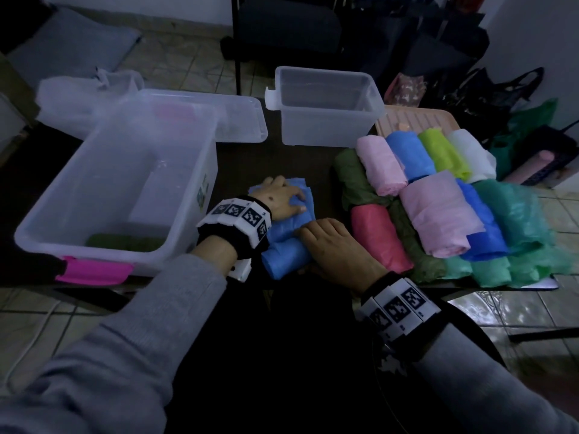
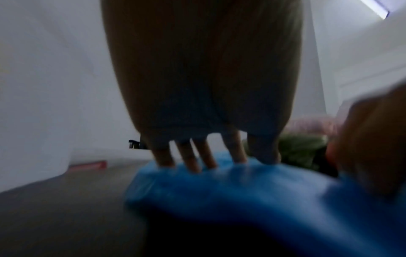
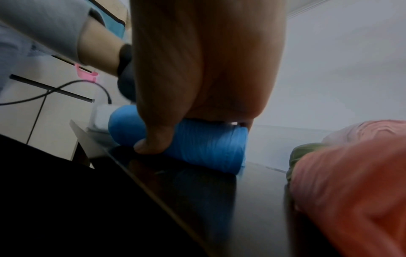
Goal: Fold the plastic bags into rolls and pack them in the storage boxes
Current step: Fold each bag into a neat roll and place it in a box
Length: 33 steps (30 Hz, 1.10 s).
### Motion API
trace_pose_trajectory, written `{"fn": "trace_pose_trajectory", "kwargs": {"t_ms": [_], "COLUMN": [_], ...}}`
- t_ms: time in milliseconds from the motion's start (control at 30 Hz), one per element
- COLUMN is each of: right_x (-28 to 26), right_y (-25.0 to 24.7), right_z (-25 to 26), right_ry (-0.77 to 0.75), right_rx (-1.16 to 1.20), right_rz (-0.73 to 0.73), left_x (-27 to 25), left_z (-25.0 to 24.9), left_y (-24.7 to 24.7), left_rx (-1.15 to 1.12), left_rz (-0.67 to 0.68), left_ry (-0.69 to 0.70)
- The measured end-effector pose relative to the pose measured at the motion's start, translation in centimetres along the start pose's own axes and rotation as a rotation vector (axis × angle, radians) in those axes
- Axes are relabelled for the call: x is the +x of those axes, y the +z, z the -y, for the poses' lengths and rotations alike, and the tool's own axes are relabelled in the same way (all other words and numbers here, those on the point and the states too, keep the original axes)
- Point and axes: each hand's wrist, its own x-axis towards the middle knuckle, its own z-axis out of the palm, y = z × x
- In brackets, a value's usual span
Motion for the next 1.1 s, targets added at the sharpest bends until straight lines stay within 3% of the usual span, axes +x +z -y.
{"fn": "trace_pose_trajectory", "kwargs": {"t_ms": [300,467,533,667,800,867,1000,1100], "right_x": [0.8,2.2,2.7,3.1,3.3,3.1,2.5,2.0], "right_y": [-1.6,-2.8,-2.9,-2.6,-2.5,-2.0,-1.2,-0.5], "right_z": [1.2,0.4,-0.1,-1.1,-1.7,-1.7,0.0,1.7], "right_ry": [0.089,0.200,0.214,0.225,0.249,0.248,0.271,0.274], "right_rx": [-0.065,0.163,0.241,0.314,0.364,0.385,0.183,0.079], "right_rz": [0.211,0.348,0.353,0.294,0.256,0.160,-0.068,-0.144], "left_x": [-0.2,-2.2,-3.4,-6.0,-8.1,-8.3,-7.4,-6.7], "left_z": [1.0,1.0,0.8,0.7,1.1,1.1,1.3,1.4], "left_y": [-0.4,-0.6,-0.7,-0.5,-0.4,-0.3,0.1,0.3], "left_rx": [-0.114,-0.313,-0.380,-0.506,-0.406,-0.374,-0.357,-0.339], "left_rz": [-0.005,-0.260,-0.297,-0.226,-0.096,-0.015,-0.021,-0.012], "left_ry": [0.078,0.031,-0.027,-0.052,0.011,0.033,0.038,0.020]}}
